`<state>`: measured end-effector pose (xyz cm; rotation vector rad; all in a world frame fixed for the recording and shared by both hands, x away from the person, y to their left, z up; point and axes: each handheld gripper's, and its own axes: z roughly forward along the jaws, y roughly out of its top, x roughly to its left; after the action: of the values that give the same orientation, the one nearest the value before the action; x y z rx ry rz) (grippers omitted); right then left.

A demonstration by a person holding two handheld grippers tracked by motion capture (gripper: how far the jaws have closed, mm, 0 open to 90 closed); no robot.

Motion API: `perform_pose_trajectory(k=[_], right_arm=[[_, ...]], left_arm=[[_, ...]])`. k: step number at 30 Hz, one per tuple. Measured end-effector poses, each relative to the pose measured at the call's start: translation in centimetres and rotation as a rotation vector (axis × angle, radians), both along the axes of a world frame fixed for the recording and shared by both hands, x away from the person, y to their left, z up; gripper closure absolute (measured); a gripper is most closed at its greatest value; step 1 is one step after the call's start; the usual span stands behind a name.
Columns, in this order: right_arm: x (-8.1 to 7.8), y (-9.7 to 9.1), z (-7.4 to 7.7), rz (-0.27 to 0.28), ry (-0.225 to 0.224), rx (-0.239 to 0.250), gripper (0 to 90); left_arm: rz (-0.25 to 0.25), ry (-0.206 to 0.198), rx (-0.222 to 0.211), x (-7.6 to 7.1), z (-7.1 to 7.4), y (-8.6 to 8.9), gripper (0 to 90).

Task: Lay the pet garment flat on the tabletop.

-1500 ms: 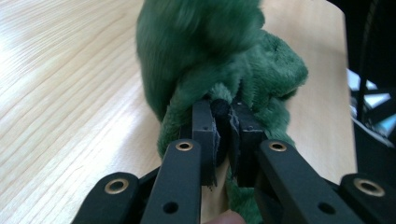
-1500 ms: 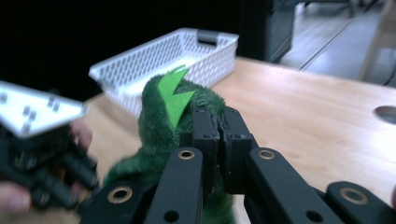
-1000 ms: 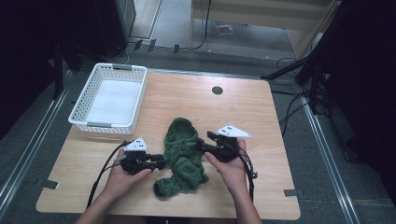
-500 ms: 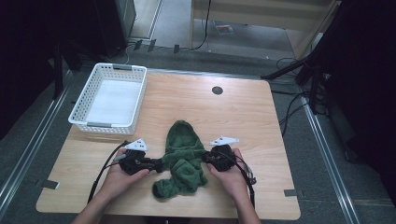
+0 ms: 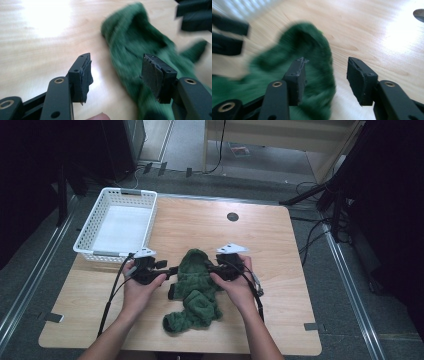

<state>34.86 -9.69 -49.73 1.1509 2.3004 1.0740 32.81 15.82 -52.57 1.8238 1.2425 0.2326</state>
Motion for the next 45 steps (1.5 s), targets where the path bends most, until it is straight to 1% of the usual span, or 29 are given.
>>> perform_pose_trajectory(k=[1,2,3,5,6,7,8,9,12,13,15,16,17,18,19,20,21,23,24,25,28,30,32,33,36,38,40,42,45], right_arm=[[0.6,0.7,-0.6,0.008,-0.008,-0.057,53.0],[1.2,1.2,-1.2,0.013,-0.008,-0.088,57.3],[1.6,1.4,-1.7,0.017,0.001,-0.098,63.9],[2.2,1.3,-2.4,0.034,0.025,-0.093,81.1],[2.4,0.6,-2.6,0.028,0.037,-0.073,87.5],[2.4,0.6,-2.6,0.028,0.037,-0.073,87.5],[2.3,0.0,-2.7,0.017,0.028,-0.063,88.4],[2.2,-0.5,-2.8,0.01,0.012,-0.062,89.0],[1.8,-2.1,-3.5,0.024,0.02,-0.056,89.4],[1.4,-2.4,-4.1,0.043,0.029,-0.081,89.1],[1.1,-2.4,-4.2,0.04,0.019,-0.089,88.4],[0.8,-2.4,-4.2,0.033,0.007,-0.089,85.5],[0.6,-2.5,-3.9,0.023,-0.007,-0.087,76.9],[0.5,-2.7,-3.4,0.006,-0.011,-0.068,66.4],[0.4,-3.1,-2.9,-0.004,0.0,-0.041,59.7],[0.3,-3.6,-2.2,-0.01,0.025,-0.01,54.4],[0.2,-4.1,-1.4,-0.017,0.031,0.011,52.1],[0.2,-5.3,0.1,-0.032,0.021,0.079,52.1],[0.4,-5.7,0.7,-0.042,0.024,0.113,53.0],[0.9,-5.9,1.5,-0.065,0.019,0.165,55.0],[2.1,-4.6,2.0,-0.091,0.017,0.215,58.8],[3.3,-2.6,0.9,-0.081,0.056,0.206,58.6],[4.0,-1.0,-0.5,-0.068,0.102,0.164,57.7],[4.2,-0.4,-1.2,-0.065,0.122,0.139,57.6],[3.9,0.1,-2.7,-0.079,0.122,0.09,58.5],[3.9,-0.5,-3.4,-0.094,0.145,0.088,61.9],[3.9,-1.1,-3.9,-0.105,0.173,0.104,64.2],[3.6,-1.3,-4.2,-0.089,0.165,0.109,66.5],[3.0,-1.3,-4.3,-0.064,0.14,0.093,68.9]], left_arm=[[0.0,0.002,0.03,0.5,-0.2,-0.8,44.3],[-0.011,0.005,0.057,0.9,-0.4,-1.5,44.3],[-0.02,-0.003,0.08,1.2,-0.6,-2.2,49.0],[-0.029,-0.008,0.165,1.6,-0.9,-3.0,67.8],[-0.035,-0.016,0.173,1.7,-0.9,-3.0,84.3],[-0.027,-0.035,0.194,1.7,-0.9,-2.9,84.3],[-0.021,-0.046,0.214,1.8,-0.8,-2.6,88.6],[-0.027,-0.042,0.223,1.9,-0.9,-2.4,89.6],[-0.055,-0.035,0.256,2.0,-1.5,-2.3,90.0],[-0.064,-0.038,0.267,1.9,-1.7,-2.4,89.6],[-0.066,-0.046,0.274,1.8,-1.7,-2.5,88.7],[-0.069,-0.042,0.259,1.9,-1.7,-2.4,84.3],[-0.074,-0.035,0.22,2.0,-1.6,-2.1,75.1],[-0.085,-0.03,0.182,2.0,-1.4,-1.6,66.6],[-0.089,-0.03,0.148,2.0,-1.0,-1.0,63.5],[-0.087,-0.031,0.113,1.9,-0.7,-0.4,60.7],[-0.079,-0.033,0.084,1.9,-0.2,0.1,59.1],[-0.051,-0.058,0.068,1.8,0.5,0.7,57.8],[-0.019,-0.075,0.065,1.9,0.9,0.7,57.9],[-0.005,-0.077,0.064,2.0,1.1,0.6,57.9],[0.033,-0.054,0.055,2.8,1.0,-0.7,56.8],[0.031,-0.018,0.089,3.4,0.3,-2.0,55.1],[0.007,0.006,0.169,3.4,-0.3,-3.0,53.3],[-0.009,0.005,0.198,3.2,-0.5,-3.4,53.7],[-0.035,-0.016,0.276,2.6,-0.6,-3.7,53.9],[-0.026,-0.024,0.308,2.4,-0.8,-3.6,54.8],[-0.027,-0.02,0.329,2.5,-1.0,-3.7,57.1],[-0.039,-0.012,0.326,2.5,-1.2,-3.8,60.7],[-0.049,-0.024,0.327,2.3,-1.3,-4.2,69.8]])
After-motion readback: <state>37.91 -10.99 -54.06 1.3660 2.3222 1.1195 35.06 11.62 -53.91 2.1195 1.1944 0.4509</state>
